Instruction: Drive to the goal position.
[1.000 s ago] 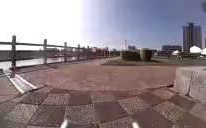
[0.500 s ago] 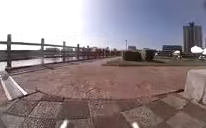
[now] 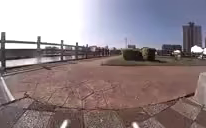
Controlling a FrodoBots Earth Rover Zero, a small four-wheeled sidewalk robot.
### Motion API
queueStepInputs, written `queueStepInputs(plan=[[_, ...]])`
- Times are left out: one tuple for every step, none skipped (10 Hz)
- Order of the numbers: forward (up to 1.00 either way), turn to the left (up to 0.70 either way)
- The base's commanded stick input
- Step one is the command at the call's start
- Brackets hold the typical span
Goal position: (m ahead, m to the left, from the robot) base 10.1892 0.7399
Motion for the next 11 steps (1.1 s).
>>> queueStepInputs(plan=[[0.5, 0.0], [0.5, 0.29], [0.5, 0.5], [0.5, 0.37], [0.5, 0.18], [0.5, 0.03], [0.5, 0.17], [0.5, 0.06], [0.5, 0.0], [0.5, 0.0], [0.5, 0.0]])
